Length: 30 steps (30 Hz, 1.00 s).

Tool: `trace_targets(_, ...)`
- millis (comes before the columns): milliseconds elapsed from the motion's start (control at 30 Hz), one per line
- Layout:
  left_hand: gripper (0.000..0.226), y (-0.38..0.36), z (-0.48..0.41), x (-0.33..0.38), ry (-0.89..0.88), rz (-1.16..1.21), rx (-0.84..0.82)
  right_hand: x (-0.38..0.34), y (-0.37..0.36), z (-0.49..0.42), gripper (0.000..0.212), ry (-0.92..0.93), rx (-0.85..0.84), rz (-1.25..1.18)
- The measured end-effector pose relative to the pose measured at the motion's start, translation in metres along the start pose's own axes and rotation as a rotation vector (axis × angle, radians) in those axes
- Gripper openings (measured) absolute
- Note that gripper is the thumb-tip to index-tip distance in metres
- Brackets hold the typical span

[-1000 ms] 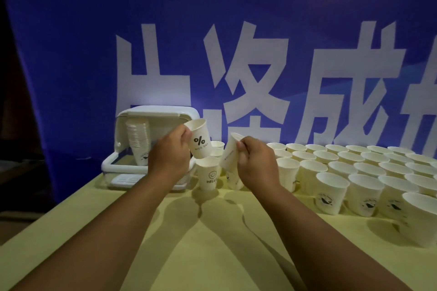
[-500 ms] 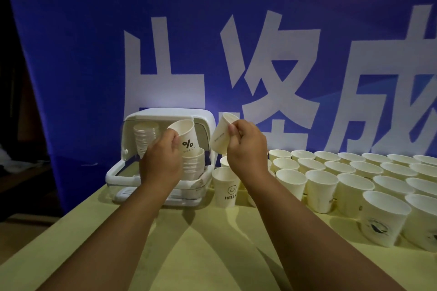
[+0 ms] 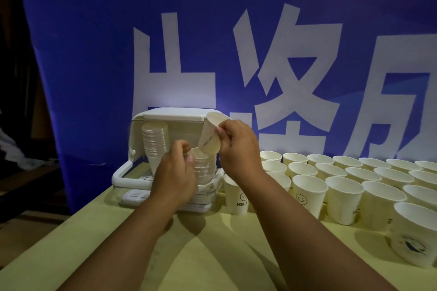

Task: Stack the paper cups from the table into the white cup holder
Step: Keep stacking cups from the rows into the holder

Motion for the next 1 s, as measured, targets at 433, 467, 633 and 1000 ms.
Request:
trace_targets(433, 0.059, 0.002, 0.001, -0.006, -0.036, 0.144, 0.045, 0.011, -0.026, 0.011, 0.028, -0.102, -0.163, -0.013)
trace_targets(467, 0.055, 0.001, 0.0, -0.007, -0.034, 0.132, 0.038, 0.013, -0.027, 0.012, 0.029, -0.12, -0.153, -0.015)
trace_targets(633, 0.038, 0.004, -0.001, -0.004, -0.07, 0.014, 0.091, 0.026, -0.036, 0.015, 0.037, -0.199, -0.153, 0.082)
trace_targets(1000, 0.024, 0.012, 0.001, 0.01, -0.09, -0.118, 0.098, 0.023, -0.036, 0.023, 0.033, -0.257, -0.155, 0.1)
Point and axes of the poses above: each hand's wrist, its own z-axis away from the middle knuckle, its own y-axis out of the back of the hand, x = y × z, the point moved 5 cm from there along -z, towards the middle knuckle, and after that the axes turned 3 degrees about -x, right-handed, at the moved point
